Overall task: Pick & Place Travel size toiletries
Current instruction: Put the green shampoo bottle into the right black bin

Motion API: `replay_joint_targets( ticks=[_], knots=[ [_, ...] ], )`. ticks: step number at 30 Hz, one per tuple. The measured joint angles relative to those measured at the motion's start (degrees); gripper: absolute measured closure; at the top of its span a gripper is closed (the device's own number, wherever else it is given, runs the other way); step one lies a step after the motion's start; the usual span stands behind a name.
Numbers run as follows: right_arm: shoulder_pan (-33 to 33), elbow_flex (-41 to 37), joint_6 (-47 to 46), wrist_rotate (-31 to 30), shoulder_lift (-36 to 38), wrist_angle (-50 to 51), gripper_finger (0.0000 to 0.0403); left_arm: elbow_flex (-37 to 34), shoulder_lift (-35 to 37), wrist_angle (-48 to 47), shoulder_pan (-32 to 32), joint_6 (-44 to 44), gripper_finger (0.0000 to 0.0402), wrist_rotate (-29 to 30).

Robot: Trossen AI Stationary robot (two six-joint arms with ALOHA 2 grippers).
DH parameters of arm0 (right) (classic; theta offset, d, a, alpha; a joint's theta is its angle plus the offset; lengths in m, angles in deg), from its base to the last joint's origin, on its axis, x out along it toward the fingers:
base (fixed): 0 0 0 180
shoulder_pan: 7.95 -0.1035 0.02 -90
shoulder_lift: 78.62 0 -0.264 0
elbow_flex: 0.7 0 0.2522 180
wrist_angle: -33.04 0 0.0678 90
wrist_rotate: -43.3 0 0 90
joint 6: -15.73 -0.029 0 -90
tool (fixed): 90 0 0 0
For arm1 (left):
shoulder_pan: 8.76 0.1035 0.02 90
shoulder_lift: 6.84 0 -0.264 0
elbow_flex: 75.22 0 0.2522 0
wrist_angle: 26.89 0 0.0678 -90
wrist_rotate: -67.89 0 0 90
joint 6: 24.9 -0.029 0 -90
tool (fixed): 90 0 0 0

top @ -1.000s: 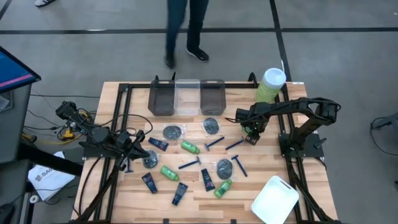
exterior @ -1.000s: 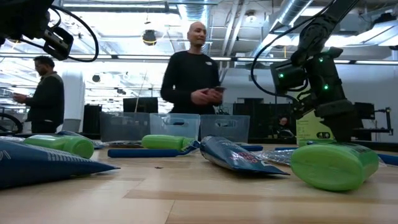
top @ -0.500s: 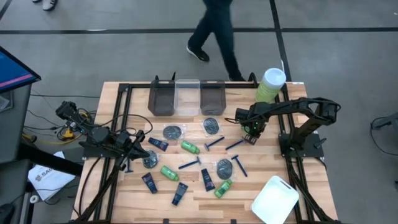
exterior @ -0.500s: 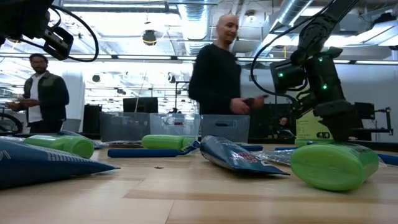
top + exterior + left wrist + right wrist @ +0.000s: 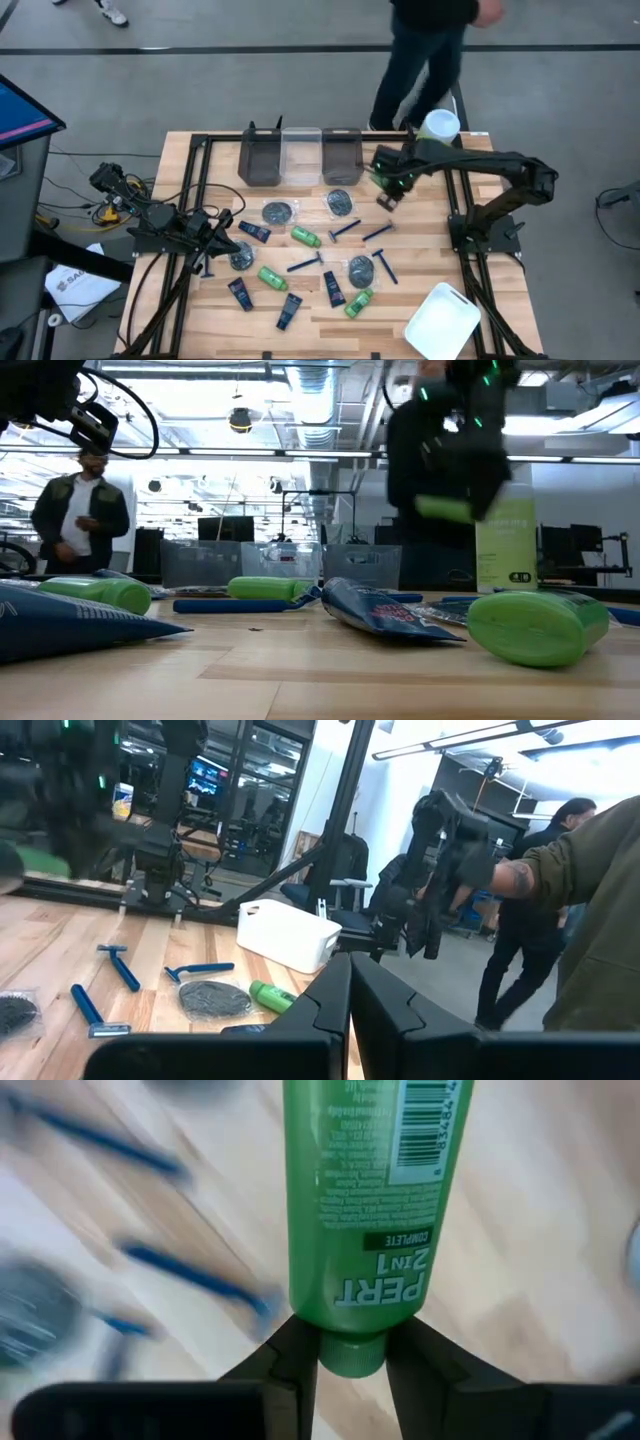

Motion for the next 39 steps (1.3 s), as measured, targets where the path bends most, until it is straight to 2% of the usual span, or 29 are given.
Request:
replay_joint_targets(
  ticks=[4,10,17,23,30,35,39],
  knots=[
    [1.3,11.5,-0.2,-3.1,-5.0,-2.2,0.0322,0.0,0.0,0.1,0.0,0.0,0.0399,0.0],
    [4.1,27.8,-4.6,-8.4,-19.3,-2.4,0.0322,0.0,0.0,0.2,0.0,0.0,0.0399,0.0],
    [6.1,40.6,-5.0,-8.8,-33.7,0.2,0.0306,0.0,0.0,0.5,0.0,0.0,0.0399,0.0],
    [7.0,42.2,-5.0,-8.5,-41.0,4.7,0.0312,0.0,0.0,0.5,0.0,0.0,0.0399,0.0],
    [6.8,42.2,-4.2,-8.3,-43.5,4.8,0.0296,0.0,0.0,0.5,0.0,0.0,0.0399,0.0],
    [6.8,42.5,-1.7,-8.6,-43.5,5.2,0.0257,0.0,0.0,0.5,0.0,0.0,0.0399,0.0],
    [6.5,44.5,1.2,-7.6,-42.2,8.1,0.0195,0.0,0.0,0.5,0.0,0.0,0.0399,0.0]
  ],
)
